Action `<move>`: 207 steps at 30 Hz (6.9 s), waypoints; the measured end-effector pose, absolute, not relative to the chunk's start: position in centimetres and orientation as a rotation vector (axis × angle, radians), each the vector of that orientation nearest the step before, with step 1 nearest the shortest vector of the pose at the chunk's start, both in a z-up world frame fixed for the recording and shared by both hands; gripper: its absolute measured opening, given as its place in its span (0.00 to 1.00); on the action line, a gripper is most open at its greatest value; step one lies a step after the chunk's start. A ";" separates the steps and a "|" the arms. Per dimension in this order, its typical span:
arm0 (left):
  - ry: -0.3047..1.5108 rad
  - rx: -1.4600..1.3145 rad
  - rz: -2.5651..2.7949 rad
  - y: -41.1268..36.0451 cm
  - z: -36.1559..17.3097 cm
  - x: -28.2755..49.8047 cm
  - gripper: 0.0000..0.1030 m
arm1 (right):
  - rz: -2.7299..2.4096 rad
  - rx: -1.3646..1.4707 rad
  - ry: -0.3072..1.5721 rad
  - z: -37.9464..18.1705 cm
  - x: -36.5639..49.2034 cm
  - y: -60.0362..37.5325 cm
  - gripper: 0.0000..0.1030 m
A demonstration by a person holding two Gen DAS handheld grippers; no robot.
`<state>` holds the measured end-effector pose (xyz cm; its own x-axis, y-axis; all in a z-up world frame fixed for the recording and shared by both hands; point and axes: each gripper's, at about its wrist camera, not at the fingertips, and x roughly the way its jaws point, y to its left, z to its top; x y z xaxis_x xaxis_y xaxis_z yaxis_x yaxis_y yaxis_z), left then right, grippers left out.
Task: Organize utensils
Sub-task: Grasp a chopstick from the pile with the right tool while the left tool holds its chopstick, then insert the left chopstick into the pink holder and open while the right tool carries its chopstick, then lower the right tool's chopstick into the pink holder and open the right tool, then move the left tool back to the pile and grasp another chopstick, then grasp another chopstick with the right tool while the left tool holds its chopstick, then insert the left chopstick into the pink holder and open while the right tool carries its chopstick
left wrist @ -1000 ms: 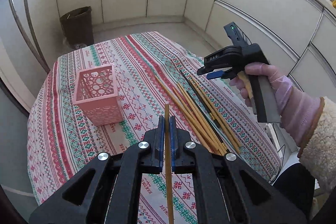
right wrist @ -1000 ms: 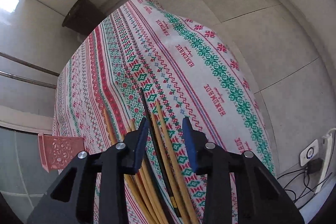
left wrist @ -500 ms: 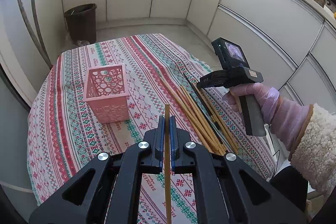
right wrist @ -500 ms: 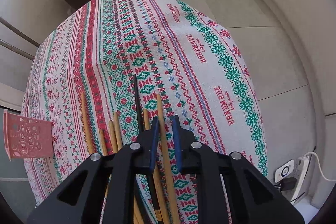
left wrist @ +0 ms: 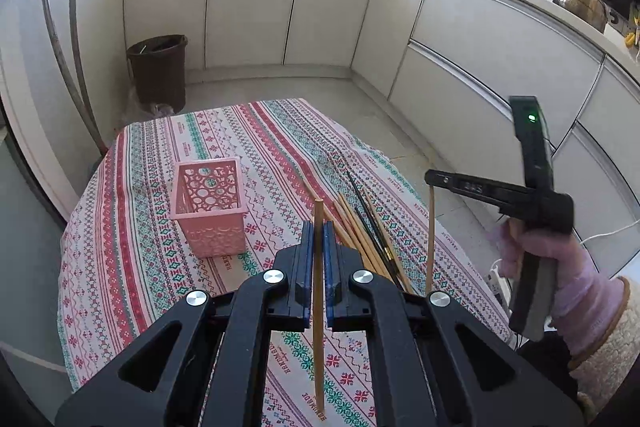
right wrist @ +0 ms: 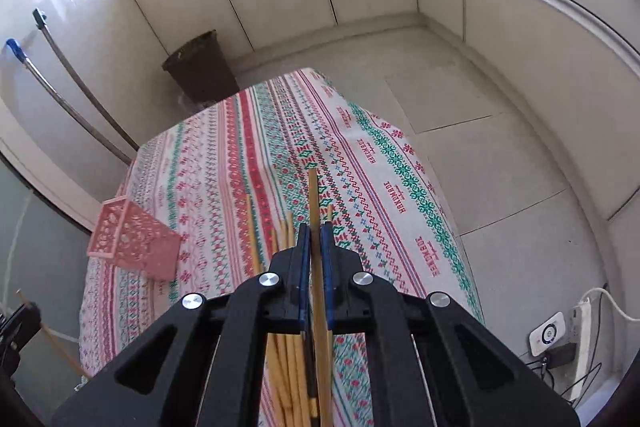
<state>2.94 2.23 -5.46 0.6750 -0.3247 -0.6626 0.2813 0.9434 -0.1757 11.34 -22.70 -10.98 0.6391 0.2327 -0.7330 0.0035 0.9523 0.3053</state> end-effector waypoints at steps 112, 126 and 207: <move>0.690 -0.010 -0.098 1.5 -3.2 4.5 0.93 | -0.153 0.319 0.708 -7.3 2.6 -21.3 0.93; 1.150 0.052 -0.287 -7.9 -13.1 11.7 0.93 | -0.233 0.599 0.793 -16.4 -0.7 -32.1 0.93; 0.708 -0.117 -0.285 4.3 -3.0 1.3 0.04 | 0.015 0.268 0.980 -17.8 13.9 -20.6 0.05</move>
<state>1.29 4.33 -3.02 0.7230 -0.2966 -0.6239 0.2180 0.9550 -0.2013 13.86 -20.59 -17.76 0.5593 0.1329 -0.8183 0.1082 0.9669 0.2310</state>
